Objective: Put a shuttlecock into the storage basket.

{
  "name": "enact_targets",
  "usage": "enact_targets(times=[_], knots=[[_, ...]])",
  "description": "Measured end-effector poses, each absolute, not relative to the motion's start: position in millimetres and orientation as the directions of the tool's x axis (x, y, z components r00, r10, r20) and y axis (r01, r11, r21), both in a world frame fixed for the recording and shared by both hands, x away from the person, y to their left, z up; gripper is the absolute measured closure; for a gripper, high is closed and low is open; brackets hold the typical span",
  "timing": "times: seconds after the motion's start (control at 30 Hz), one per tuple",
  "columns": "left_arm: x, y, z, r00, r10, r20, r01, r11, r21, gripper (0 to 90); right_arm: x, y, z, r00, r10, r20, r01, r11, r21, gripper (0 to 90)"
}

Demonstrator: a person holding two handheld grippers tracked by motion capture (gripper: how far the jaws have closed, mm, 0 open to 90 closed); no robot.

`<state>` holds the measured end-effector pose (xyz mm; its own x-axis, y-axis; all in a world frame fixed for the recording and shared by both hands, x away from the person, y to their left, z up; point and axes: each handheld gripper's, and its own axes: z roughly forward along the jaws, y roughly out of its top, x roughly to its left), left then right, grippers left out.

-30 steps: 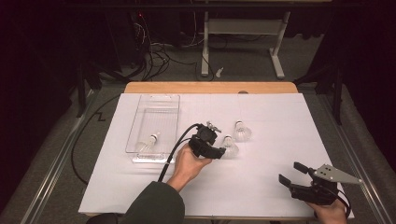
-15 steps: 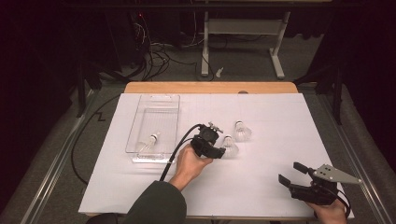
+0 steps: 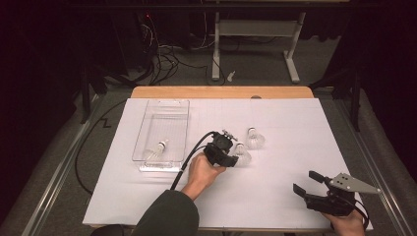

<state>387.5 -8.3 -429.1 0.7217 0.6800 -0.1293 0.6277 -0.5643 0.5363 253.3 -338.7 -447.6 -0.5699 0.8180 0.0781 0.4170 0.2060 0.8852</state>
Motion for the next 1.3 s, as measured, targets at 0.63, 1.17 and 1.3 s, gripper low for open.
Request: enact_targets(times=[0.63,1.17,1.3], knots=[[392.5,-7.9,-433.7,0.705,0.693,-0.147,0.654,-0.556,0.512,71.4,253.4,-338.6,-447.8,-0.57,0.818,0.079,0.418,0.205,0.885,22.1],[394.8,-6.6,-434.6,0.697,0.698,-0.164,0.668,-0.55,0.5,85.6,253.6,-338.7,-447.9,-0.571,0.817,0.079,0.418,0.206,0.885,22.1],[394.9,-6.1,-434.5,0.694,0.702,-0.16,0.67,-0.549,0.5,88.2,253.7,-338.7,-448.0,-0.571,0.817,0.08,0.418,0.206,0.885,22.1]])
